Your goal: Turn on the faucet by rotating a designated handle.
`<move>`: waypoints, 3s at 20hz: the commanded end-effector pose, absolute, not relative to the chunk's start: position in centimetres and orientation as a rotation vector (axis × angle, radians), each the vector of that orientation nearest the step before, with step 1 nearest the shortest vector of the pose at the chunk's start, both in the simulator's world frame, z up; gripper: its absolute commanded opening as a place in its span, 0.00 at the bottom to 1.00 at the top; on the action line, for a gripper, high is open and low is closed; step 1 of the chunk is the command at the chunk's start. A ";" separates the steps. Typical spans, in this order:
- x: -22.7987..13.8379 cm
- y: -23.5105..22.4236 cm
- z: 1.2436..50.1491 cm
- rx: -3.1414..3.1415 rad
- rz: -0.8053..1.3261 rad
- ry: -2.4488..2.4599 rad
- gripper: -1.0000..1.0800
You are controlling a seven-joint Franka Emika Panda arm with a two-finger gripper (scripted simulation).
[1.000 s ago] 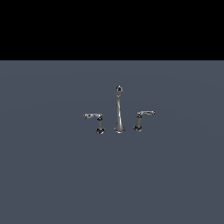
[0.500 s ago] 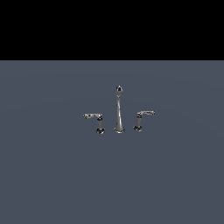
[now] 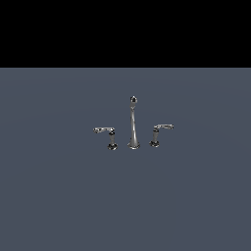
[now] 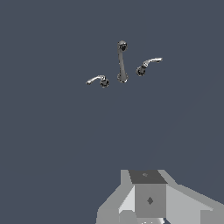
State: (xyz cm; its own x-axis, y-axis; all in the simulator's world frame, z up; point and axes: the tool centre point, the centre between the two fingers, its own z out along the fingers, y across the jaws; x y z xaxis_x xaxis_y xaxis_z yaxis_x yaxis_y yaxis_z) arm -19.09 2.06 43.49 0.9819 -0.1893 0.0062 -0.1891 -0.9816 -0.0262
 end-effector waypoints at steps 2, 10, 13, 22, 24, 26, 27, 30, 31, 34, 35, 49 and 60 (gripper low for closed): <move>-17.0 2.1 41.1 -3.087 -0.012 0.428 0.00; -11.6 1.5 35.2 -3.026 -0.010 0.753 0.00; -9.7 1.0 33.1 -2.997 -0.009 0.866 0.00; -4.5 -1.3 26.9 -2.887 -0.007 1.192 0.00; -3.5 -2.0 25.6 -2.858 -0.006 1.263 0.00; -2.4 -2.8 24.2 -2.827 -0.006 1.335 0.00; -1.9 -3.2 23.5 -2.810 -0.006 1.370 0.00; -0.4 -4.5 21.4 -2.758 -0.006 1.478 0.00; 0.1 -5.0 20.7 -2.740 -0.005 1.514 0.00; 1.5 -6.5 18.5 -2.681 -0.005 1.622 0.00; 1.9 -7.1 17.8 -2.660 -0.005 1.659 0.00; 5.8 -13.9 9.9 -2.391 -0.003 2.040 0.00; 6.3 -15.3 8.5 -2.334 0.000 2.103 0.00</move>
